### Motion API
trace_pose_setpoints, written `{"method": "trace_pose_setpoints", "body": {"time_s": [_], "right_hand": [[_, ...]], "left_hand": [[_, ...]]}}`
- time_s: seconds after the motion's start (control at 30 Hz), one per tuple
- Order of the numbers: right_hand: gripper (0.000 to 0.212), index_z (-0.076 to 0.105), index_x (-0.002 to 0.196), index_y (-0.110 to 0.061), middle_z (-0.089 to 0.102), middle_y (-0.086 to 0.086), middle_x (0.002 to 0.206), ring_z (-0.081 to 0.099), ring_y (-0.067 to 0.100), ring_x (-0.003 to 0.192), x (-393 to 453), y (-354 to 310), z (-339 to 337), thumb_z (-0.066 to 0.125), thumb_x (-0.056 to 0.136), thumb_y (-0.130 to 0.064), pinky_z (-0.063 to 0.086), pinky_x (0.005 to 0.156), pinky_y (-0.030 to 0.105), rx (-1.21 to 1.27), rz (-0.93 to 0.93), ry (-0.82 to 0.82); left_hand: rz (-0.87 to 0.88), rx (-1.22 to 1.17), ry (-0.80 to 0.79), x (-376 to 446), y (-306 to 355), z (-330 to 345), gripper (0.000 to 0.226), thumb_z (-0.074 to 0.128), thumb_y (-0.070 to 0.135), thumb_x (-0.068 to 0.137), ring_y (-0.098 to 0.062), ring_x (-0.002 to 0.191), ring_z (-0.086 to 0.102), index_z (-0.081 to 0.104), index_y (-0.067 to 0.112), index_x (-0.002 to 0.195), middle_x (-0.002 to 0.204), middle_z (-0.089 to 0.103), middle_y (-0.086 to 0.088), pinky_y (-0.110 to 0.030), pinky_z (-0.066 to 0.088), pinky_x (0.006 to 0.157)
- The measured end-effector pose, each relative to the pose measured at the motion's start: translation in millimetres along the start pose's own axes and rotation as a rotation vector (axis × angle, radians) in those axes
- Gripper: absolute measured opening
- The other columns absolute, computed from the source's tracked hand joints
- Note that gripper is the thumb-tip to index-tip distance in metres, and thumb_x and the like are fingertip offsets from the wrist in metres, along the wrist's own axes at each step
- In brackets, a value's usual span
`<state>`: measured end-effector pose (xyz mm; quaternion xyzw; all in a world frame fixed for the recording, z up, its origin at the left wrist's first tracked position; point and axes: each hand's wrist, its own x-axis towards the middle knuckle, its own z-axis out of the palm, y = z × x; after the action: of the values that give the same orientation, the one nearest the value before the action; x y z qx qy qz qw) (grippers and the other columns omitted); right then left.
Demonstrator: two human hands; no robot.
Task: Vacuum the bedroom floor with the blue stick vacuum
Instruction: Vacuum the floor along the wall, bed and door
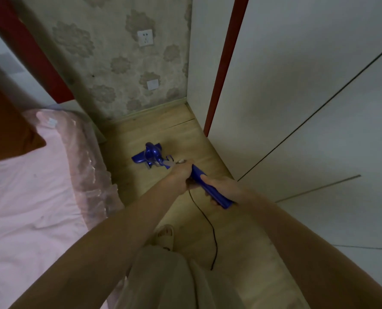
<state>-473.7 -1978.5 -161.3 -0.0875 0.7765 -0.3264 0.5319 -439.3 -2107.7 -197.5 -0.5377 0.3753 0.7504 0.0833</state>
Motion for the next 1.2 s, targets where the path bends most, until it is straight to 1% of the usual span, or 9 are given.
{"method": "trace_pose_setpoints", "body": {"time_s": [0.1,0.17,0.27,0.37,0.57,0.73,0.97,1.1,1.2], "right_hand": [[0.046,0.055,0.088,-0.011,0.059,0.003,0.065,0.055,0.007,0.043,36.3,-27.2,2.3,0.038,0.1,-0.053,0.046,0.041,0.017,-0.054,0.017,0.013],[0.049,0.055,0.102,-0.009,0.059,0.004,0.066,0.055,0.012,0.047,62.4,-42.8,7.4,0.036,0.1,-0.054,0.046,0.041,0.02,-0.085,0.027,0.011],[0.05,0.051,0.114,-0.009,0.06,0.006,0.07,0.056,0.014,0.047,95.9,-64.8,21.2,0.033,0.1,-0.054,0.046,0.04,0.021,-0.086,0.036,-0.002],[0.048,0.052,0.112,-0.01,0.057,0.005,0.071,0.052,0.013,0.047,124.6,-86.1,41.7,0.032,0.101,-0.052,0.041,0.04,0.021,-0.073,0.021,0.04],[0.04,0.049,0.084,-0.016,0.051,0.003,0.062,0.042,0.007,0.037,163.0,-114.4,79.0,0.034,0.102,-0.049,0.034,0.037,0.019,-0.006,-0.079,0.126],[0.04,0.049,0.082,-0.016,0.048,0.002,0.056,0.039,0.004,0.028,159.5,-125.2,84.8,0.036,0.102,-0.048,0.031,0.032,0.015,0.042,-0.087,0.095],[0.045,0.055,0.1,-0.01,0.054,0.003,0.064,0.046,0.01,0.043,126.1,-133.0,93.6,0.035,0.101,-0.05,0.035,0.036,0.017,0.015,-0.07,0.079],[0.048,0.055,0.104,-0.01,0.054,0.002,0.065,0.047,0.01,0.045,89.5,-127.9,89.0,0.033,0.101,-0.052,0.037,0.04,0.018,-0.07,-0.052,0.07],[0.049,0.053,0.108,-0.014,0.056,0.0,0.068,0.05,0.007,0.046,58.0,-116.4,76.5,0.031,0.1,-0.057,0.039,0.042,0.018,-0.142,-0.015,0.056]], "left_hand": [[0.003,0.004,0.008,24.8,32.1,-11.5,0.022,0.05,0.023,0.099,-0.022,0.071,0.059,0.046,0.007,0.115,0.088,0.058,-0.012,-0.038,0.051,0.071],[0.0,0.003,0.022,42.7,51.9,-22.6,0.021,0.051,0.023,0.099,-0.022,0.072,0.059,0.048,0.007,0.113,0.089,0.059,-0.011,-0.037,0.052,0.063],[-0.004,0.0,0.038,67.9,79.2,-42.3,0.017,0.051,0.024,0.099,-0.023,0.078,0.06,0.049,0.008,0.104,0.088,0.06,-0.011,-0.038,0.052,0.071],[0.018,0.049,0.061,91.3,102.9,-63.3,0.026,0.052,0.027,0.099,-0.023,0.08,0.062,0.049,0.006,0.115,0.089,0.062,-0.01,-0.038,0.053,0.078],[0.042,0.095,0.099,120.3,136.5,-100.1,0.026,0.053,0.028,0.098,-0.021,0.074,0.061,0.049,0.005,0.11,0.085,0.063,-0.009,-0.041,0.054,0.083],[0.047,0.087,0.095,120.6,142.9,-114.0,0.032,0.056,0.032,0.097,-0.023,0.074,0.063,0.052,0.005,0.113,0.085,0.065,-0.01,-0.041,0.055,0.079],[0.052,0.056,0.082,88.2,136.5,-125.5,0.028,0.055,0.031,0.097,-0.023,0.075,0.062,0.049,0.006,0.11,0.087,0.063,-0.011,-0.037,0.053,0.065],[0.064,0.037,0.054,53.1,119.8,-119.9,0.026,0.053,0.03,0.099,-0.023,0.078,0.062,0.048,0.007,0.111,0.088,0.063,-0.012,-0.04,0.053,0.073],[0.042,0.02,0.019,25.4,100.5,-107.9,0.021,0.05,0.028,0.1,-0.022,0.077,0.062,0.05,0.007,0.102,0.086,0.063,-0.011,-0.039,0.052,0.079]]}}
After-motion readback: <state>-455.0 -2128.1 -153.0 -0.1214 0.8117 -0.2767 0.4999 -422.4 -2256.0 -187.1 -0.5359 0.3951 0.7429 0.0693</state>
